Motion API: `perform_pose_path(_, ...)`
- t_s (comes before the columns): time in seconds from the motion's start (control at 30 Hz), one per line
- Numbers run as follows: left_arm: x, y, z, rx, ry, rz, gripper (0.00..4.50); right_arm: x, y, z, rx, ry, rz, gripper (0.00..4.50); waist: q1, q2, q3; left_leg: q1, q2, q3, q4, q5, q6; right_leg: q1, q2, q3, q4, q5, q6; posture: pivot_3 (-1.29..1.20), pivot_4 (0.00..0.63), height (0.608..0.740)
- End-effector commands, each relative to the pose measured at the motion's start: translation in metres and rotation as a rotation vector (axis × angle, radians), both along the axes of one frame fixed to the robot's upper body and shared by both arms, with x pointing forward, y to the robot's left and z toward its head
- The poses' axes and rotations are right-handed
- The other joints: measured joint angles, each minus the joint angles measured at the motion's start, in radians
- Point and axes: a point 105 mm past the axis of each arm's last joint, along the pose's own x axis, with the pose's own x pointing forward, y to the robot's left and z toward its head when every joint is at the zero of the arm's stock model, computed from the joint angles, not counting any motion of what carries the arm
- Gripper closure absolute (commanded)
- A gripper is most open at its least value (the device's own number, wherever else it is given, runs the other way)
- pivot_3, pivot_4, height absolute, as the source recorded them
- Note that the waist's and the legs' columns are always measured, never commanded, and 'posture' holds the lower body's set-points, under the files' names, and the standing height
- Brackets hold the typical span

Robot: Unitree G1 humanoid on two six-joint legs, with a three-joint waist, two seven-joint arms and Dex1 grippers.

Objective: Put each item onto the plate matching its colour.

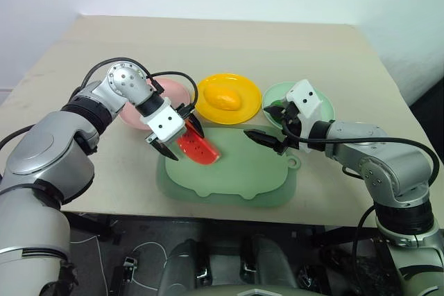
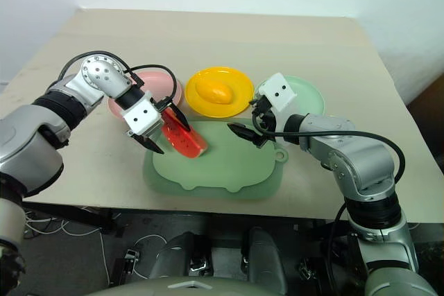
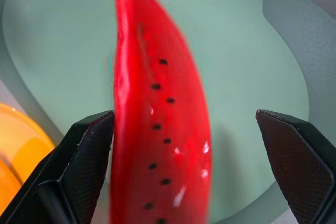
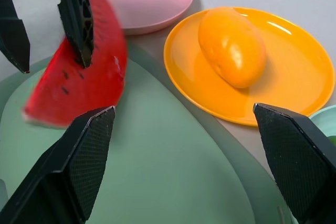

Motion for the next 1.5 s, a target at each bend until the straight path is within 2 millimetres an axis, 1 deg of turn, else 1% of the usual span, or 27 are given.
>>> perform_pose_path(0.03, 0.0, 0.002, -0.003, 0.029, -0.001, -0.001, 0.0, 0.0, -0.003, 0.014, 0.003, -0.073, -0.009, 0.02, 0.0, 0.0, 0.0, 0.0, 0.0, 0.0, 0.0, 0.0, 0.0, 0.0, 0.0, 0.0, 0.0, 0.0, 0.0, 0.0, 0.15, 0.696)
perform_pose_path(0.2, 0.0, -0.002, -0.006, 0.013, 0.05, 0.04, 0.0, 0.002, -0.005, 0.013, -0.005, -0.069, -0.024, 0.02, 0.0, 0.0, 0.0, -0.001, 0.0, 0.0, 0.001, 0.0, 0.001, 0.0, 0.0, 0.0, 0.0, 0.0, 0.001, 0.0, 0.15, 0.696)
perform_pose_path(0.3, -0.001, 0.0, -0.008, 0.041, 0.069, 0.05, 0.0, 0.003, -0.006, 0.014, -0.008, -0.069, -0.03, 0.02, 0.0, 0.0, 0.0, -0.001, 0.0, 0.0, 0.002, -0.001, 0.001, 0.0, 0.0, 0.0, 0.0, 0.0, 0.001, 0.0, 0.15, 0.696)
perform_pose_path(0.4, -0.002, 0.001, -0.008, 0.058, 0.097, 0.08, 0.6, 0.004, -0.007, 0.014, -0.01, -0.072, -0.036, 0.0, 0.0, 0.0, 0.0, -0.001, 0.0, 0.0, 0.003, -0.001, 0.002, 0.0, 0.0, 0.0, 0.0, 0.001, 0.001, 0.0, 0.15, 0.696)
perform_pose_path(0.57, -0.004, 0.006, -0.007, 0.09, 0.121, 0.103, 2.22, 0.005, -0.006, 0.015, -0.008, -0.077, -0.04, 0.0, -0.002, 0.0, 0.0, -0.001, 0.0, 0.0, 0.004, -0.002, 0.002, 0.001, 0.0, 0.0, 0.0, 0.001, 0.001, 0.0, 0.15, 0.696)
perform_pose_path(0.63, -0.005, 0.006, -0.006, 0.088, 0.13, 0.108, 2.61, 0.006, -0.006, 0.016, -0.007, -0.079, -0.041, 0.0, -0.002, 0.0, 0.0, -0.001, 0.0, 0.0, 0.004, -0.002, 0.002, 0.001, 0.0, 0.0, 0.0, 0.001, 0.001, 0.0, 0.15, 0.696)
perform_pose_path(0.7, -0.006, 0.005, -0.005, 0.068, 0.149, 0.118, 2.82, 0.006, -0.006, 0.016, -0.005, -0.081, -0.042, 0.0, -0.002, 0.0, 0.0, -0.001, 0.0, 0.0, 0.004, -0.002, 0.002, 0.001, 0.0, 0.0, 0.0, 0.001, 0.001, 0.0, 0.15, 0.696)
perform_pose_path(0.8, -0.005, 0.001, 0.0, 0.011, 0.156, 0.13, 2.93, 0.006, -0.005, 0.017, -0.002, -0.082, -0.04, 0.0, -0.002, 0.0, 0.0, -0.001, 0.0, 0.0, 0.004, -0.002, 0.002, 0.001, 0.0, 0.0, 0.001, 0.001, 0.002, 0.0, 0.15, 0.696)
perform_pose_path(0.9, -0.002, -0.002, 0.008, -0.055, 0.161, 0.152, 2.94, 0.005, -0.005, 0.018, 0.002, -0.083, -0.037, 0.0, 0.0, 0.0, 0.0, -0.002, 0.0, -0.001, 0.005, -0.002, 0.003, 0.001, 0.0, 0.0, 0.001, 0.001, 0.002, 0.0, 0.15, 0.696)
perform_pose_path(0.93, -0.001, -0.004, 0.014, -0.1, 0.175, 0.178, 2.94, 0.005, -0.004, 0.019, 0.009, -0.085, -0.031, 0.0, 0.001, 0.0, 0.0, -0.002, 0.0, -0.001, 0.006, -0.002, 0.003, 0.001, 0.0, 0.0, 0.001, 0.001, 0.002, 0.0, 0.15, 0.696)
perform_pose_path(1.0, 0.003, -0.009, 0.035, -0.243, 0.239, 0.253, 2.94, 0.003, -0.002, 0.022, 0.025, -0.089, -0.018, 0.0, 0.002, 0.0, 0.0, -0.002, 0.0, -0.001, 0.006, -0.002, 0.003, 0.001, 0.0, 0.0, 0.001, 0.001, 0.002, 0.0, 0.15, 0.696)
perform_pose_path(1.07, 0.006, -0.009, 0.052, -0.353, 0.282, 0.303, 2.94, 0.001, 0.001, 0.023, 0.033, -0.092, -0.007, 0.0, 0.002, 0.0, 0.0, -0.003, 0.0, -0.001, 0.007, -0.002, 0.004, 0.0, 0.0, 0.0, 0.001, 0.001, 0.002, 0.0, 0.15, 0.696)
perform_pose_path(1.3, 0.015, 0.014, 0.08, -0.529, 0.322, 0.461, 2.94, 0.001, 0.006, 0.022, 0.046, -0.086, 0.017, 0.0, -0.002, 0.0, 0.0, -0.003, 0.0, -0.001, 0.007, -0.002, 0.004, 0.001, 0.0, 0.0, 0.001, 0.002, 0.004, 0.0, 0.15, 0.696)
perform_pose_path(1.4, 0.02, 0.031, 0.084, -0.55, 0.315, 0.559, 2.94, 0.0, 0.009, 0.023, 0.061, -0.08, 0.037, 0.0, -0.001, 0.0, 0.0, -0.003, 0.0, -0.001, 0.008, -0.002, 0.004, 0.001, 0.0, 0.0, 0.002, 0.003, 0.005, 0.0, 0.15, 0.696)
perform_pose_path(1.5, 0.029, 0.054, 0.083, -0.572, 0.268, 0.725, 2.94, -0.004, 0.014, 0.024, 0.091, -0.074, 0.083, 0.0, -0.002, 0.0, 0.0, -0.003, 0.0, -0.001, 0.007, -0.002, 0.004, 0.001, 0.0, 0.0, 0.002, 0.003, 0.005, 0.0, 0.15, 0.696)
